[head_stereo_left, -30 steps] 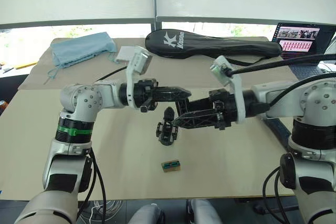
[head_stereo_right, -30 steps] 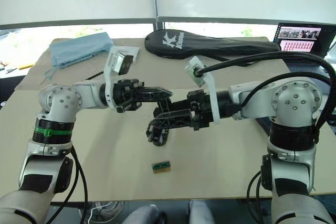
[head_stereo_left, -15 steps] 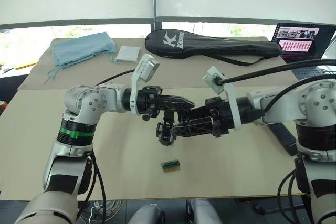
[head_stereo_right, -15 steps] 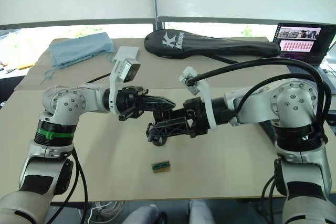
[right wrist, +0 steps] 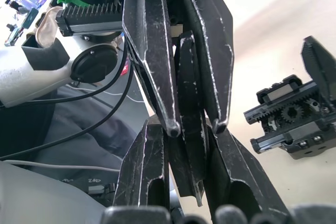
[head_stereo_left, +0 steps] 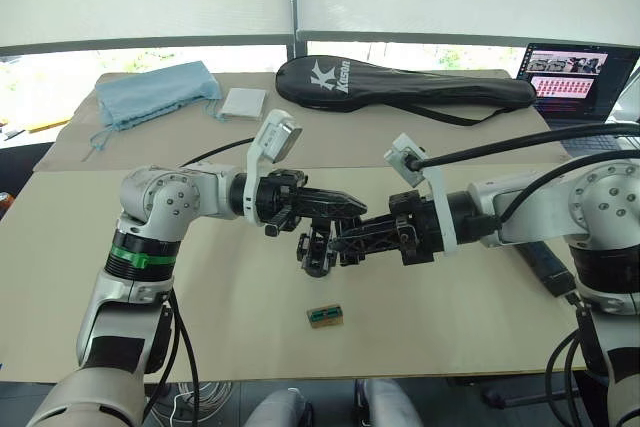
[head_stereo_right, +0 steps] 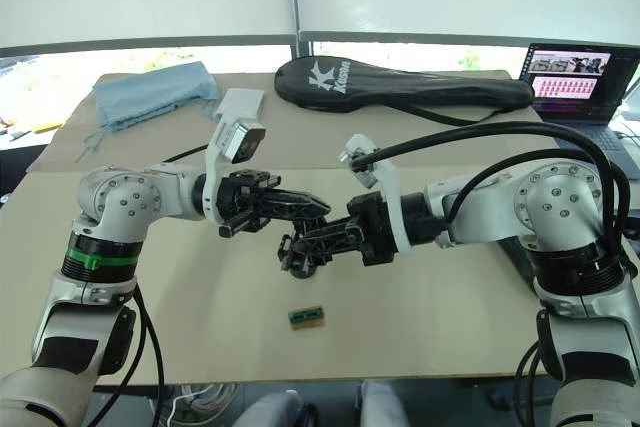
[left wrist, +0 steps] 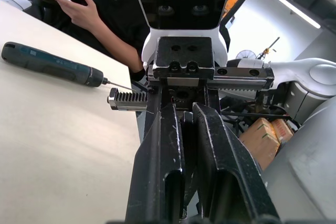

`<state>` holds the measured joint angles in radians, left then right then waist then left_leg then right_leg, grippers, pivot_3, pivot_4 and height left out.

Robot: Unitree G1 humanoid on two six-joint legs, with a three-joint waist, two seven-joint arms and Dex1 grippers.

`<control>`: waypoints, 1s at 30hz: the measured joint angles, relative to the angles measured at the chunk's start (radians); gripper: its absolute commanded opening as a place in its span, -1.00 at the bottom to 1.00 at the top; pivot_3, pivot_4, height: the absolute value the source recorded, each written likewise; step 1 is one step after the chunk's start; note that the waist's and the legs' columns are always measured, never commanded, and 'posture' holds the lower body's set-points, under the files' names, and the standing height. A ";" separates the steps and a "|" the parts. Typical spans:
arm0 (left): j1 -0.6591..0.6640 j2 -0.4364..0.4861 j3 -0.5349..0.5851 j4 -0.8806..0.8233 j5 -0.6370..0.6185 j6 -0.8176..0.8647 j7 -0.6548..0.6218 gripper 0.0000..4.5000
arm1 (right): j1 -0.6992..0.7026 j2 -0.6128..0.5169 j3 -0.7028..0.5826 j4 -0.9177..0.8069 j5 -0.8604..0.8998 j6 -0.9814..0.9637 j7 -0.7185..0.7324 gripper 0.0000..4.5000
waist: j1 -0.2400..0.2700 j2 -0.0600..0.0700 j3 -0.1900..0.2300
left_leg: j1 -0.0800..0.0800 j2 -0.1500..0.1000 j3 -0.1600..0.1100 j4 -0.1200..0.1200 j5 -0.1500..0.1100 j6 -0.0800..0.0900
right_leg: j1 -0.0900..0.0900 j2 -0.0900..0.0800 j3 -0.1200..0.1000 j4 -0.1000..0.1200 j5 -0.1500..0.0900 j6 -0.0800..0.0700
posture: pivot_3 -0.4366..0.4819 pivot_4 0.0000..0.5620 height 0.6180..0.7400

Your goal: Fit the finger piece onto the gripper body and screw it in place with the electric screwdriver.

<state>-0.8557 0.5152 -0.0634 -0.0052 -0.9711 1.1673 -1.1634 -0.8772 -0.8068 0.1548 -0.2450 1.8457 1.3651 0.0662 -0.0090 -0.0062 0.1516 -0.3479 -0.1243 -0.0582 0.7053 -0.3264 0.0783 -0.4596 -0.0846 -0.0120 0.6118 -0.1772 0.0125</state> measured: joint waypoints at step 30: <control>0.324 0.035 -0.059 0.577 0.715 -1.448 -0.337 1.00 | 0.443 0.056 -0.051 -0.170 -1.078 -0.831 1.012 -0.80 | 0.026 0.000 0.000 | -0.006 -0.002 0.000 0.010 -0.002 0.006 | 0.000 -0.001 -0.004 -0.001 0.003 0.005 | -0.05 -0.47 1.00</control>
<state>-0.5314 0.5506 -0.1221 0.5714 -0.2565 -0.2811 -1.5005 -0.4347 -0.7511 0.1042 -0.4151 0.7673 0.5337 1.0781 0.0169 -0.0066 0.1519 -0.3541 -0.1259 -0.0580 0.7152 -0.3289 0.0840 -0.4598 -0.0851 -0.0157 0.6109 -0.1740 0.0177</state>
